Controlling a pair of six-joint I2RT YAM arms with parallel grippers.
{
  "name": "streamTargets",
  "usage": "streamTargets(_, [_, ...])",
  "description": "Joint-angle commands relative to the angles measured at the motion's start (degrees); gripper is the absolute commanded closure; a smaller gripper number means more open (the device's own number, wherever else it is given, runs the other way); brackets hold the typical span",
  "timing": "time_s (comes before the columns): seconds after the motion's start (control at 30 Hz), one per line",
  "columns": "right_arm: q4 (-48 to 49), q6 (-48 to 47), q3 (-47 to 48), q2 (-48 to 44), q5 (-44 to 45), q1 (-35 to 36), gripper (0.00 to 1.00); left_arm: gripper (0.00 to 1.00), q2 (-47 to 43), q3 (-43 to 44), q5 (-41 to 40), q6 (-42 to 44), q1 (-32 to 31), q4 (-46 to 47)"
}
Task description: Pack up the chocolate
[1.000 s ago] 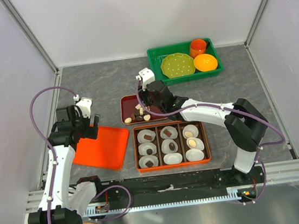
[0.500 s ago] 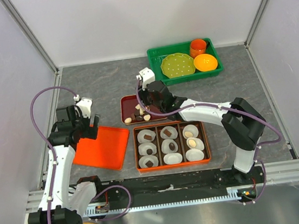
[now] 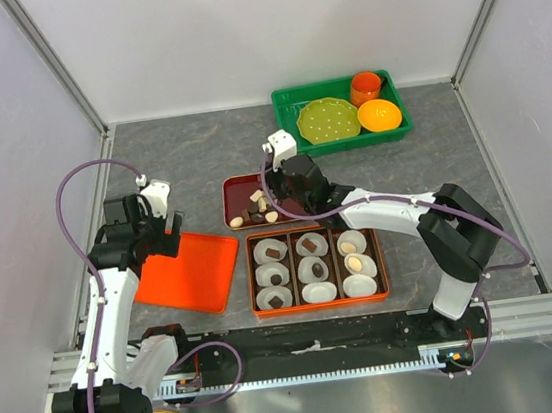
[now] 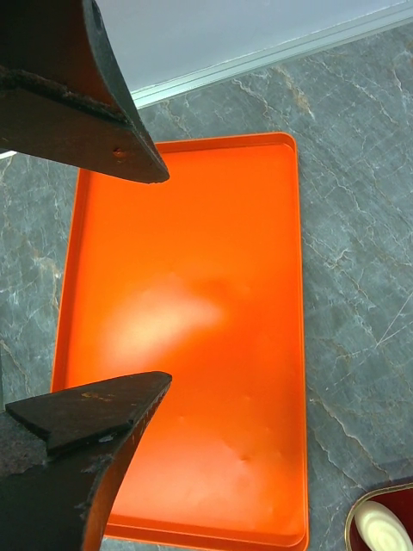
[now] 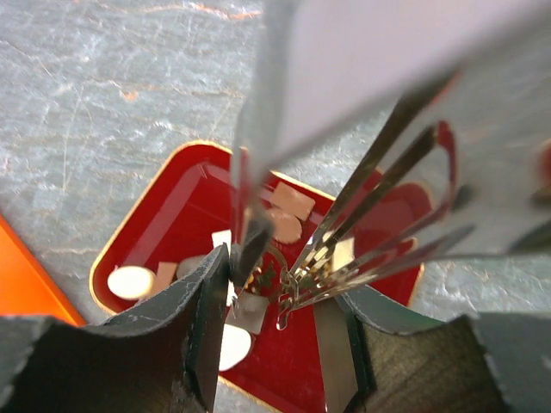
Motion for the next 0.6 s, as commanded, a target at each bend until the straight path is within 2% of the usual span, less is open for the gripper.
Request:
streamTargets(0.0, [-1.69,-0.08,-2.13,-3.19,0.30,-0.38,0.51,0.03,-0.96,0.30,-0.32,2.01,0.37,1.38])
streamTargets(0.57, [-0.37,3.26,-2.57,-2.23,-6.46,-0.20,0.50,0.03,-1.23,0.22,-0.32,2.10,0.46,1.29])
